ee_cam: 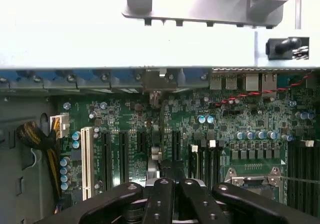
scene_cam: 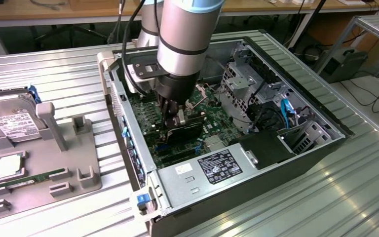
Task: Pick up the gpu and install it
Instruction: 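Press down on the gpu until it lock into place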
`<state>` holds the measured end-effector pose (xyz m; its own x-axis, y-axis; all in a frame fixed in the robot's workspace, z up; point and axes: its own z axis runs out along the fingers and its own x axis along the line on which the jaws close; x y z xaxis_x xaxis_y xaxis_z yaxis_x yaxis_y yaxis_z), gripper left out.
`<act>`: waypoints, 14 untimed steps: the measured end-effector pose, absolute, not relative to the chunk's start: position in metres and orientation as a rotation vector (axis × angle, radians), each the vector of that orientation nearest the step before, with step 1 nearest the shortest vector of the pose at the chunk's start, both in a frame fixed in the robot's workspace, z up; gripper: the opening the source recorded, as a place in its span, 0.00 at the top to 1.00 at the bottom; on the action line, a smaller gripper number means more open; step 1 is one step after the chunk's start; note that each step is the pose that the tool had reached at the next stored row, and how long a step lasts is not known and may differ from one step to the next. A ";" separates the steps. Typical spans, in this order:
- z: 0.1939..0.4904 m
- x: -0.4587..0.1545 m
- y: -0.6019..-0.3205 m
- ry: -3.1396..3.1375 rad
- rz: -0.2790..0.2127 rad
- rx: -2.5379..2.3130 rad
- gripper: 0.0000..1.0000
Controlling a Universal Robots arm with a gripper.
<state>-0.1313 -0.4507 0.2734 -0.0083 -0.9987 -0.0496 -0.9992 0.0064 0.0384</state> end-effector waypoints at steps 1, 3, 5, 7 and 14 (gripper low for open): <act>0.273 -0.132 -0.451 2.222 0.097 -2.207 0.89; 0.272 -0.134 -0.451 2.220 0.097 -2.210 0.89; 0.272 -0.135 -0.451 2.217 0.098 -2.212 0.89; 0.271 -0.136 -0.451 2.214 0.098 -2.215 0.89; 0.275 -0.137 -0.447 2.208 0.097 -2.222 0.89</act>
